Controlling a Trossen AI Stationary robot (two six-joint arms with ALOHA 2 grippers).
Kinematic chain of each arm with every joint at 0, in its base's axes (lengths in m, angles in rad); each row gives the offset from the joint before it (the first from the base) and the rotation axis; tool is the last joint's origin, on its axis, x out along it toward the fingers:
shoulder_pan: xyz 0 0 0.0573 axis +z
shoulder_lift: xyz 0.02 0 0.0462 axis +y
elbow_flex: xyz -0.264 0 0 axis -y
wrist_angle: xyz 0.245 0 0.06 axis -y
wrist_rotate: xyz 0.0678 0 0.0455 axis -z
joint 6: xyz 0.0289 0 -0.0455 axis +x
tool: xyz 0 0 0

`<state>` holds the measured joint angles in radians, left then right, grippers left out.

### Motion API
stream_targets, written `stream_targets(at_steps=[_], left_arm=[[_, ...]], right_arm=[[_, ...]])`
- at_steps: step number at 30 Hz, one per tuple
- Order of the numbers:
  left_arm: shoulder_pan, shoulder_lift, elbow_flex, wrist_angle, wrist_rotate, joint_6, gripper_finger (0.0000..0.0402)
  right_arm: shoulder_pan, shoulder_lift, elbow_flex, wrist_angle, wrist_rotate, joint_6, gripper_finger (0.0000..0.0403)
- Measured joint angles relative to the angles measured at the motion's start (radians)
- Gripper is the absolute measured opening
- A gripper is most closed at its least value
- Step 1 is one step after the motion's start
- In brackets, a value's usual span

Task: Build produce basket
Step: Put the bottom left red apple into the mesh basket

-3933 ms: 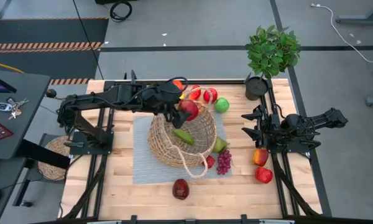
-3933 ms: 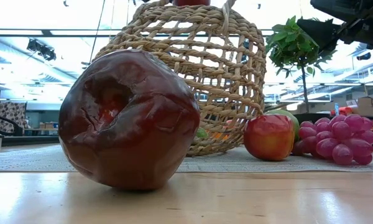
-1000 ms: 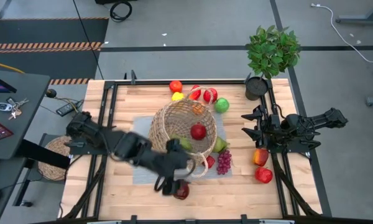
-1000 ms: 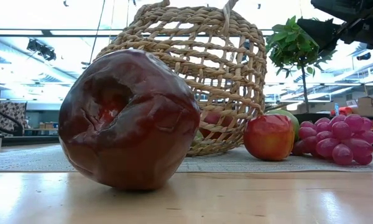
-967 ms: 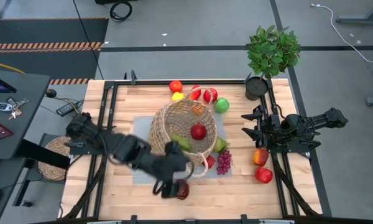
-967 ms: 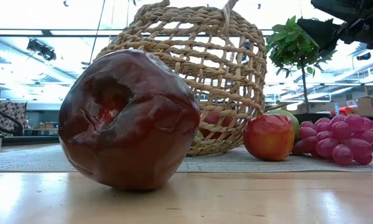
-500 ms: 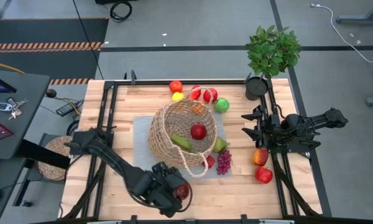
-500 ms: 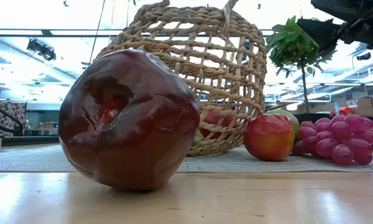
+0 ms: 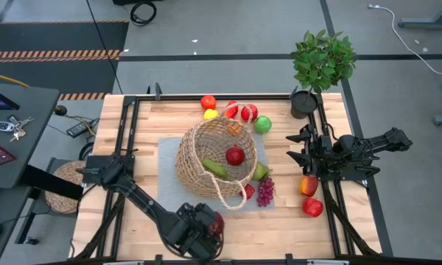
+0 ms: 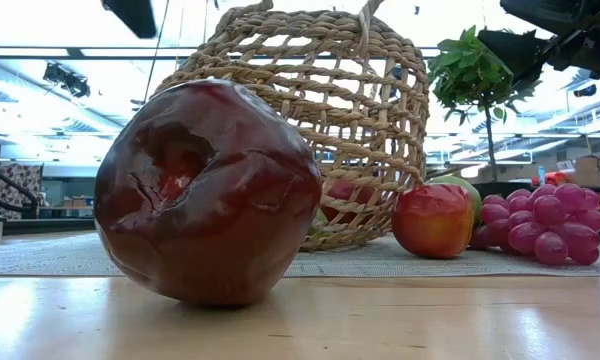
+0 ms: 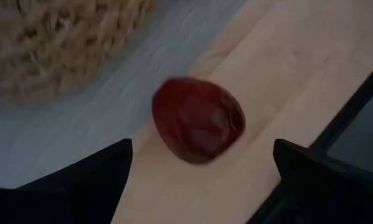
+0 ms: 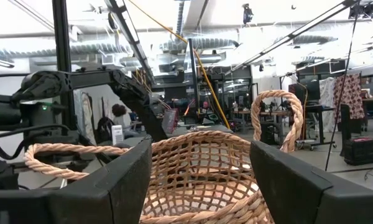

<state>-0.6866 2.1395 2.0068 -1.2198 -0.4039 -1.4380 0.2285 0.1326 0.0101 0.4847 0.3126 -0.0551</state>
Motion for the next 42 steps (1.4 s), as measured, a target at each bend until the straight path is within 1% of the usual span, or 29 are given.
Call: stream_targets(at_steps=[6, 14, 20, 24, 28, 31, 42], left_arm=[[-0.014, 0.000, 0.000, -0.003, -0.001, -0.108, 0.0396], [0.021, 0.003, -0.002, -0.022, -0.005, -0.204, 0.0396], [0.057, 0.006, -0.076, -0.025, 0.004, -0.276, 0.0396], [0.078, 0.006, -0.142, 0.047, 0.037, -0.285, 0.0396], [0.094, 0.005, -0.196, 0.192, 0.073, -0.279, 0.0396], [0.102, 0.006, -0.231, 0.261, 0.108, -0.278, 0.0396], [0.093, 0.005, -0.314, 0.317, 0.159, -0.270, 0.0396]], right_arm=[[0.000, 0.000, 0.000, 0.000, 0.000, 0.000, 0.0275], [0.000, 0.000, 0.000, 0.000, 0.000, 0.000, 0.0275], [0.000, 0.000, 0.000, 0.000, 0.000, 0.000, 0.0275], [0.000, 0.000, 0.000, 0.000, 0.000, 0.000, 0.0275], [0.000, 0.000, 0.000, 0.000, 0.000, 0.000, 0.0275], [0.000, 0.000, 0.000, 0.000, 0.000, 0.000, 0.0275], [0.000, 0.000, 0.000, 0.000, 0.000, 0.000, 0.0275]])
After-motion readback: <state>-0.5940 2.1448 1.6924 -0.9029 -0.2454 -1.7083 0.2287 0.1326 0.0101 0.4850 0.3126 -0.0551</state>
